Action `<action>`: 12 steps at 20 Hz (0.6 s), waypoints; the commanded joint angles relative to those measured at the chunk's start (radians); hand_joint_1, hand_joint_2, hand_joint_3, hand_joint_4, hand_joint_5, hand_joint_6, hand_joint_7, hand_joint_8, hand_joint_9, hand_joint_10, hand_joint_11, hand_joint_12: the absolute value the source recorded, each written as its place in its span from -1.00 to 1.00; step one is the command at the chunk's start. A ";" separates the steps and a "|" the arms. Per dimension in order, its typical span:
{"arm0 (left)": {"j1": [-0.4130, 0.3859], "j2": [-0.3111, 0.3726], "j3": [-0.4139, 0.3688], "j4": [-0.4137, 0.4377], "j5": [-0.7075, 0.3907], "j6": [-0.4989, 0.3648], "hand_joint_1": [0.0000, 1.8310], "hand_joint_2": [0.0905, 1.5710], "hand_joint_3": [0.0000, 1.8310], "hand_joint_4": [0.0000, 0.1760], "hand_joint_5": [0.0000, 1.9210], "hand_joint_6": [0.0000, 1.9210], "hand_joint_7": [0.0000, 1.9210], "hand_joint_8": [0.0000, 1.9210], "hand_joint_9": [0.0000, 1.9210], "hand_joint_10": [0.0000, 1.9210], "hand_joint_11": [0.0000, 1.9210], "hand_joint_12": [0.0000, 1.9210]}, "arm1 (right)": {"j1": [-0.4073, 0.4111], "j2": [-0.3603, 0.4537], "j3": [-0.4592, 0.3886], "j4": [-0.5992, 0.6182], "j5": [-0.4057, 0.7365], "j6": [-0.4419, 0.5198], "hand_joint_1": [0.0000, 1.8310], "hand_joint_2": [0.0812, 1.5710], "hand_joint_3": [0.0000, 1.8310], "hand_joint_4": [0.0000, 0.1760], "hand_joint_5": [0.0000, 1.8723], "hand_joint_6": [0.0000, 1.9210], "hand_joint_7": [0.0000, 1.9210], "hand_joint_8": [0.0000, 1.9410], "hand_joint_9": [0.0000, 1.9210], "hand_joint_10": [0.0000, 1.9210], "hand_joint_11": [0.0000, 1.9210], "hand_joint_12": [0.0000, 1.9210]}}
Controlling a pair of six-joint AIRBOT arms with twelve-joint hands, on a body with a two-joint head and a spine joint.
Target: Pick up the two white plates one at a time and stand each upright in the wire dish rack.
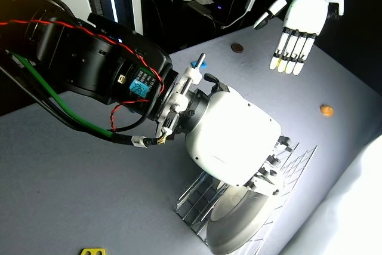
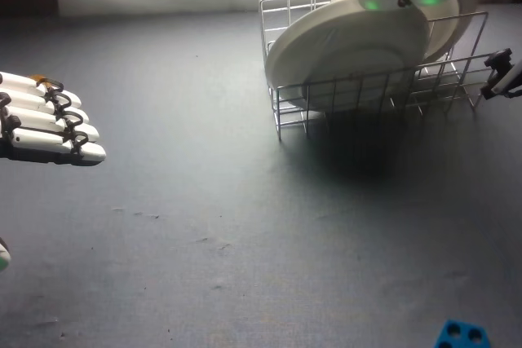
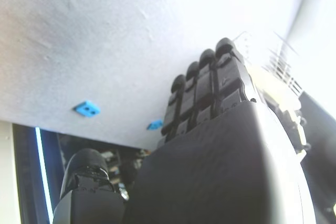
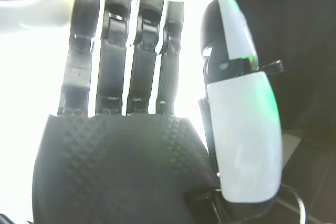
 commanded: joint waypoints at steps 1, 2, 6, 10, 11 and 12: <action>-0.007 0.003 -0.004 -0.045 0.023 -0.004 -1.00 0.28 -1.00 -1.00 -1.00 -1.00 -1.00 -1.00 -1.00 -1.00 -1.00 -1.00 | 0.003 0.005 0.002 -0.008 0.079 0.011 0.01 0.37 -1.00 -1.00 -0.12 -0.98 -0.07 -1.00 -0.17 -0.86 -0.68 0.33; -0.007 0.003 -0.003 -0.045 0.023 -0.003 -1.00 0.29 -1.00 -1.00 -1.00 -1.00 -1.00 -1.00 -1.00 -1.00 -1.00 -1.00 | 0.003 0.005 0.001 -0.008 0.077 0.011 0.01 0.36 -1.00 -1.00 -0.14 -0.98 -0.09 -1.00 -0.18 -0.87 -0.70 0.33; -0.025 0.001 -0.004 -0.046 0.015 -0.003 -1.00 0.28 -1.00 -1.00 -1.00 -1.00 -1.00 -1.00 -1.00 -1.00 -1.00 -1.00 | 0.009 0.006 -0.004 -0.008 0.074 0.011 0.04 0.28 -1.00 -1.00 -0.14 -0.99 -0.08 -1.00 -0.16 -0.88 -0.66 0.29; -0.062 0.001 -0.003 -0.046 -0.002 0.006 -1.00 0.28 -1.00 -1.00 -1.00 -1.00 -1.00 -1.00 -1.00 -1.00 -1.00 -1.00 | 0.029 0.010 -0.009 -0.022 0.072 0.011 0.03 0.27 -1.00 -1.00 -0.15 -1.00 -0.10 -1.00 -0.17 -0.90 -0.67 0.28; -0.064 0.001 -0.003 -0.046 -0.003 0.007 -1.00 0.28 -1.00 -1.00 -1.00 -1.00 -1.00 -1.00 -1.00 -1.00 -1.00 -1.00 | 0.035 0.013 -0.013 -0.035 0.078 0.011 0.03 0.27 -1.00 -1.00 -0.15 -1.00 -0.10 -1.00 -0.17 -0.90 -0.67 0.28; -0.065 0.001 -0.004 -0.046 -0.004 0.009 -1.00 0.28 -1.00 -1.00 -1.00 -1.00 -1.00 -1.00 -1.00 -1.00 -1.00 -1.00 | 0.042 0.017 -0.022 -0.056 0.089 0.012 0.01 0.29 -1.00 -1.00 -0.19 -1.00 -0.14 -1.00 -0.20 -0.91 -0.72 0.26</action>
